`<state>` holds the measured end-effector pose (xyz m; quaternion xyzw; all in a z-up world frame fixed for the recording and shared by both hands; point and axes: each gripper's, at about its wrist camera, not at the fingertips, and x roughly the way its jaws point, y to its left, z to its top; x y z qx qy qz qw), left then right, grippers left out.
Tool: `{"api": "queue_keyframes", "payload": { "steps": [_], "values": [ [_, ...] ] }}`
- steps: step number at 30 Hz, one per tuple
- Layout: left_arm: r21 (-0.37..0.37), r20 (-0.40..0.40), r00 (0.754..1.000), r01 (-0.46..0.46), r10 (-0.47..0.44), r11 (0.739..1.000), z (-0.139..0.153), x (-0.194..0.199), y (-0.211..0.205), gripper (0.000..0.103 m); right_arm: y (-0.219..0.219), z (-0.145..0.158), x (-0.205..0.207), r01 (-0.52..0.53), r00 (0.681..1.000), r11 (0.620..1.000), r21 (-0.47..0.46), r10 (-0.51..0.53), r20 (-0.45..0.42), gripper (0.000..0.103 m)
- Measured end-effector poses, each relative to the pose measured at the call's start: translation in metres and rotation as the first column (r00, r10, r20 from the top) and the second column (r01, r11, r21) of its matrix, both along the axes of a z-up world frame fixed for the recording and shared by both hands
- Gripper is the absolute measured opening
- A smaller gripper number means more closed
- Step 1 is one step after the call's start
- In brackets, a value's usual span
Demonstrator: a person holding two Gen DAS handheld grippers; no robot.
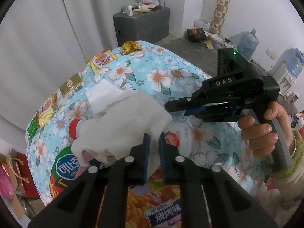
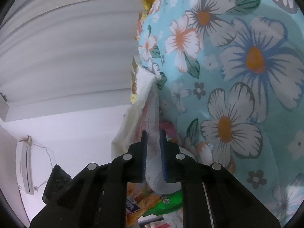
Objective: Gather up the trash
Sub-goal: 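Grasp the white tissue with the left tool while the right tool grasps the white bottle, then lift the tissue with the left tool while the right tool carries its item to the wastebasket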
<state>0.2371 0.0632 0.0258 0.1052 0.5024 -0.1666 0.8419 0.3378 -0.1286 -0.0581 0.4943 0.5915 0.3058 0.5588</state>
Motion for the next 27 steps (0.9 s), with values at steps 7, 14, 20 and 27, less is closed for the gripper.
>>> {"api": "queue_keyframes", "payload": {
  "steps": [7, 14, 20, 27],
  "values": [
    [-0.031, 0.049, 0.998, -0.031, 0.032, 0.999, 0.015, -0.005, 0.011, 0.006, -0.009, 0.004, -0.007, 0.024, 1.0, 1.0, -0.007, -0.024, 0.009, 0.008],
    [-0.057, 0.101, 0.993, -0.047, 0.053, 0.997, 0.029, -0.012, 0.016, 0.005, -0.025, 0.013, -0.014, 0.031, 0.999, 0.999, -0.02, -0.031, 0.034, 0.008],
    [-0.079, 0.145, 0.988, -0.048, 0.059, 0.996, 0.042, -0.019, 0.015, 0.005, -0.036, 0.021, -0.026, 0.043, 0.998, 0.999, -0.031, -0.041, 0.05, 0.008],
    [-0.127, 0.195, 0.978, -0.043, 0.067, 0.991, 0.057, -0.029, 0.013, 0.005, -0.053, 0.03, -0.039, 0.067, 0.996, 0.997, -0.028, -0.065, 0.066, 0.007]
  ]
}}
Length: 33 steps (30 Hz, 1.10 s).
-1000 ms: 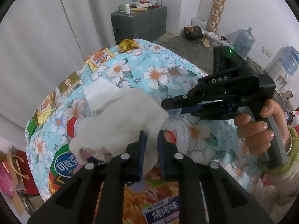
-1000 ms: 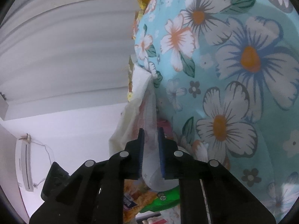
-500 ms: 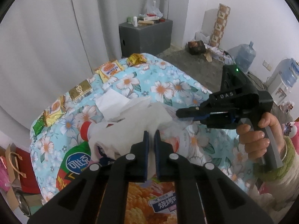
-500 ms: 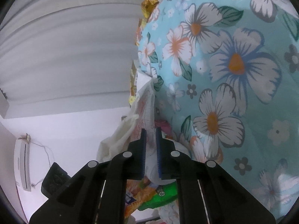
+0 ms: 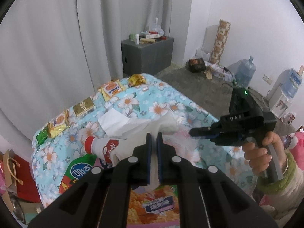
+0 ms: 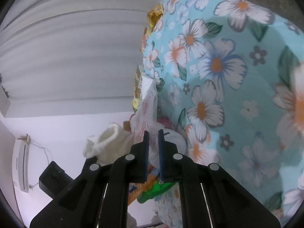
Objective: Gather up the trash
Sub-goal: 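Lift the tissue with the left tool while the right tool carries its item to the wastebasket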
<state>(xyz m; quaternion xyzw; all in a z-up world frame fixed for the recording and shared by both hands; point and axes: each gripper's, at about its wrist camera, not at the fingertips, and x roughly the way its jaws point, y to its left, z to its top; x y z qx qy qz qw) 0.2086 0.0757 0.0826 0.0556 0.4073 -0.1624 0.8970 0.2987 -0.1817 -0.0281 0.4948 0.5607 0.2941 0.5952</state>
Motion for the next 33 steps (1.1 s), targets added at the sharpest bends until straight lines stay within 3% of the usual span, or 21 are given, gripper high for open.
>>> {"api": "queue_keyframes", "payload": {
  "steps": [9, 21, 33],
  "values": [
    [-0.058, 0.059, 0.998, 0.013, -0.01, 0.998, 0.017, -0.017, -0.014, 0.005, -0.032, 0.018, -0.021, 0.056, 0.997, 0.998, 0.01, -0.057, 0.042, 0.007],
    [-0.158, 0.091, 0.996, 0.036, -0.022, 0.987, 0.027, -0.044, -0.039, 0.005, -0.083, 0.018, -0.065, 0.128, 0.99, 0.991, 0.039, -0.13, 0.054, 0.007],
    [-0.237, 0.098, 0.993, 0.084, -0.062, 0.968, 0.018, -0.071, -0.081, 0.005, -0.129, 0.011, -0.109, 0.223, 0.973, 0.973, 0.055, -0.226, 0.051, 0.007]
  ]
}}
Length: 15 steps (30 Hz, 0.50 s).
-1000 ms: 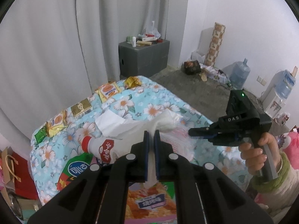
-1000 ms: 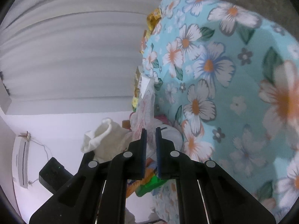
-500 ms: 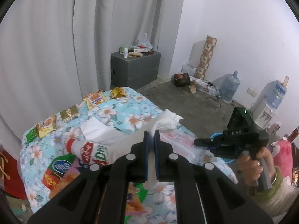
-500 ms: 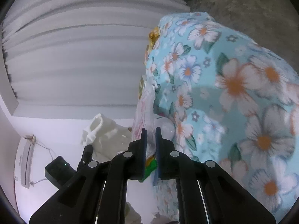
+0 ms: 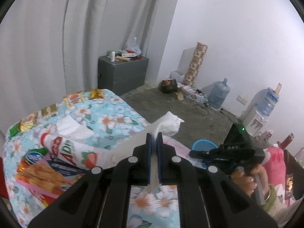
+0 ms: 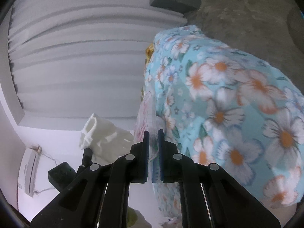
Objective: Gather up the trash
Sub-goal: 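Lift the tissue with the left tool while the right tool carries its item to the wastebasket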
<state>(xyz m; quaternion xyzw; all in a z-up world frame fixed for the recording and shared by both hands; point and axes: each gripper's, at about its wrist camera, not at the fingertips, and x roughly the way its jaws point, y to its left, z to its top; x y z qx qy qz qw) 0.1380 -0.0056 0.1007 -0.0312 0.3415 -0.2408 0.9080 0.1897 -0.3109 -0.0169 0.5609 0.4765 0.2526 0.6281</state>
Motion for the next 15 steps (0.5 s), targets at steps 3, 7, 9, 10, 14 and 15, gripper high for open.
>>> {"api": "queue_keyframes", "payload": {
  "steps": [3, 7, 9, 10, 14, 15],
  "values": [
    [-0.007, -0.005, 1.0, 0.028, -0.028, 1.0, -0.002, -0.002, -0.013, 0.005, -0.013, -0.001, -0.011, 0.033, 0.999, 0.999, 0.006, -0.033, -0.002, 0.007],
    [0.008, -0.011, 0.998, 0.058, -0.058, 0.998, -0.006, 0.001, -0.03, 0.005, -0.033, -0.001, -0.027, 0.073, 0.997, 0.997, 0.02, -0.073, -0.002, 0.007],
    [0.009, -0.014, 0.997, 0.07, -0.069, 0.998, -0.007, 0.002, -0.038, 0.005, -0.04, -0.002, -0.032, 0.092, 0.996, 0.995, 0.026, -0.091, -0.003, 0.007],
    [0.01, -0.014, 0.997, 0.073, -0.073, 0.997, -0.007, 0.002, -0.042, 0.005, -0.044, -0.002, -0.034, 0.098, 0.995, 0.995, 0.027, -0.098, -0.003, 0.007],
    [0.009, -0.01, 0.996, 0.092, -0.092, 0.996, -0.009, 0.003, -0.056, 0.005, -0.059, 0.001, -0.042, 0.126, 0.992, 0.992, 0.024, -0.126, 0.0, 0.007],
    [0.008, -0.01, 0.995, 0.097, -0.097, 0.995, -0.01, 0.003, -0.059, 0.005, -0.063, 0.001, -0.045, 0.134, 0.991, 0.991, 0.022, -0.134, 0.001, 0.007]
  ]
}}
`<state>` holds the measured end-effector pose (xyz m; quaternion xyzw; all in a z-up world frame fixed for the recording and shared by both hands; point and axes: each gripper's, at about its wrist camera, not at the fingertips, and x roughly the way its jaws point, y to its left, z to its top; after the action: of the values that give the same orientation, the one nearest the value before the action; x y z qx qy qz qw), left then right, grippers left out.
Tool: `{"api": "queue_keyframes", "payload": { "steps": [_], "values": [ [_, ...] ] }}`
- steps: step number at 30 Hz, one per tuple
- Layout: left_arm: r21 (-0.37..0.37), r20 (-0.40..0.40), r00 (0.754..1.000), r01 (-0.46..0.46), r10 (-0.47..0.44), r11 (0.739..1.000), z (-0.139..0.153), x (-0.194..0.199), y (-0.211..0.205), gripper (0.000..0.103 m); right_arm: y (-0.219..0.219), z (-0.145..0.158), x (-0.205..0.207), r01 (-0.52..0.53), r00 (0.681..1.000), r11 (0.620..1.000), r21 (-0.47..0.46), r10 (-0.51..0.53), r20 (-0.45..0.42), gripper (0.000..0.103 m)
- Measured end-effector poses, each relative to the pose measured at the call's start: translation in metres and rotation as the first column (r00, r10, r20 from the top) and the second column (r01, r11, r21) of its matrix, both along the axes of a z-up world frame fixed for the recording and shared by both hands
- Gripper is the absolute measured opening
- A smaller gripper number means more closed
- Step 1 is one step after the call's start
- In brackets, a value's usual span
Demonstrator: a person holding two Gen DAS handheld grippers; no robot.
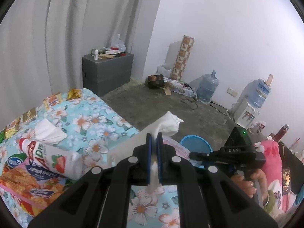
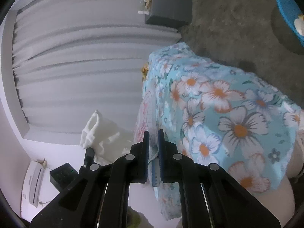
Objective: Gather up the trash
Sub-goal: 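Lift the tissue with the left tool while the right tool carries its item to the wastebasket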
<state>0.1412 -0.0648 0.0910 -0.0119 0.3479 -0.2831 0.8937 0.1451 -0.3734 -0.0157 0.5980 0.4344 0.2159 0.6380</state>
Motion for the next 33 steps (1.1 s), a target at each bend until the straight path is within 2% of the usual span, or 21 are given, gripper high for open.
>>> {"api": "queue_keyframes", "payload": {
  "steps": [13, 21, 28, 33],
  "values": [
    [0.007, 0.001, 0.996, 0.088, -0.088, 0.996, -0.005, 0.008, -0.054, 0.005, -0.039, 0.004, -0.018, 0.107, 0.994, 0.994, -0.018, -0.107, 0.017, 0.007],
    [0.011, -0.017, 0.986, 0.168, -0.168, 0.986, -0.015, 0.023, -0.106, 0.005, -0.071, 0.002, -0.026, 0.208, 0.978, 0.976, -0.069, -0.207, 0.015, 0.007],
    [0.028, -0.065, 0.961, 0.269, -0.267, 0.963, -0.033, 0.038, -0.177, 0.005, -0.122, -0.004, -0.046, 0.337, 0.939, 0.926, -0.168, -0.343, -0.004, 0.007],
    [0.041, -0.115, 0.933, 0.348, -0.342, 0.936, -0.055, 0.05, -0.234, 0.005, -0.164, -0.016, -0.065, 0.432, 0.887, 0.856, -0.284, -0.46, -0.036, 0.007]
  ]
}}
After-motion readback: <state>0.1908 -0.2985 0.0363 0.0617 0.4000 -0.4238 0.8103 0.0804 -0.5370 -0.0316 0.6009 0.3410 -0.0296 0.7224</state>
